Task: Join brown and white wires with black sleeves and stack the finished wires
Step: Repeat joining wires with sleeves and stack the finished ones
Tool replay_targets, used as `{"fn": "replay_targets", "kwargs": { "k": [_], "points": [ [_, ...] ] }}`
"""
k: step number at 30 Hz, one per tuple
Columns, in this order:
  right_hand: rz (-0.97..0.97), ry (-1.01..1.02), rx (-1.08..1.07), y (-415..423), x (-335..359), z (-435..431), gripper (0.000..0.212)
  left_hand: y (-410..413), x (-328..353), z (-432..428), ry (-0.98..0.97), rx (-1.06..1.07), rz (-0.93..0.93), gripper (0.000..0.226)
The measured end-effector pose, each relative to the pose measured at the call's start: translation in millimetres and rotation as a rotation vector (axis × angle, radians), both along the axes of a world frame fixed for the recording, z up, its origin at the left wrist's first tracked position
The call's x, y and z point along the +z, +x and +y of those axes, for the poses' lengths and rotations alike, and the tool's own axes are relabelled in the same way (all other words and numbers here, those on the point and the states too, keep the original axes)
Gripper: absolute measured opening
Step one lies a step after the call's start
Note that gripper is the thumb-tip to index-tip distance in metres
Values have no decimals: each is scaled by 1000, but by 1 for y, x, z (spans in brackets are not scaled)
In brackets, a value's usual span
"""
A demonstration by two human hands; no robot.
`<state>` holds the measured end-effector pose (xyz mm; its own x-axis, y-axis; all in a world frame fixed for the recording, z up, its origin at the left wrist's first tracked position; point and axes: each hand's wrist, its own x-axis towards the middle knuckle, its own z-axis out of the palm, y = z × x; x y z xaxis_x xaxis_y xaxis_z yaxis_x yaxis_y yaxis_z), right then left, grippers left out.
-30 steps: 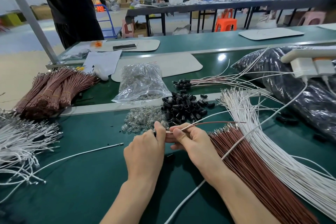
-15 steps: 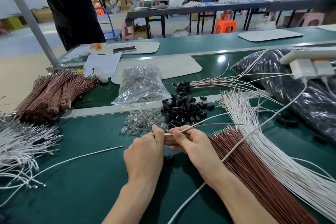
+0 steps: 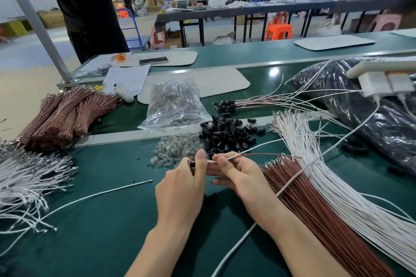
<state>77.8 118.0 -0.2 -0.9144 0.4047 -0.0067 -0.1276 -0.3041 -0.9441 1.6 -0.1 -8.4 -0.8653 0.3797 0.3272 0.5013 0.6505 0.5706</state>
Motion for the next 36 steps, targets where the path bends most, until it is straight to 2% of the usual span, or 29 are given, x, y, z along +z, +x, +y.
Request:
{"fn": "replay_targets", "kwargs": {
  "k": [10, 14, 17, 23, 27, 32, 34, 36],
  "points": [
    [5, -100, 21, -1, -1, 1, 21, -2, -2, 2, 92, -29, -75, 76],
    [19, -137, -3, -3, 2, -3, 33, -4, -2, -1, 396, -99, -240, 67],
    [43, -162, -90, -2, 7, -3, 35, -13, 0, -6, 676, -29, -367, 57],
    [100, -154, -229, 8, 21, 7, 28, -37, 4, -21, 907, 78, -440, 46],
    [198, -92, -291, 17, 47, 27, 21, -43, 19, -26, 875, -99, -396, 39],
    [295, 94, -351, 15, 105, 90, 17, -60, 52, 14, 585, -313, -223, 15],
    [302, 69, -413, 5, 121, 123, 16, -68, 66, 53, 482, -349, -181, 10],
    [299, -9, -479, -6, 128, 158, 18, -78, 75, 98, 403, -373, -154, 13]
  ]
}}
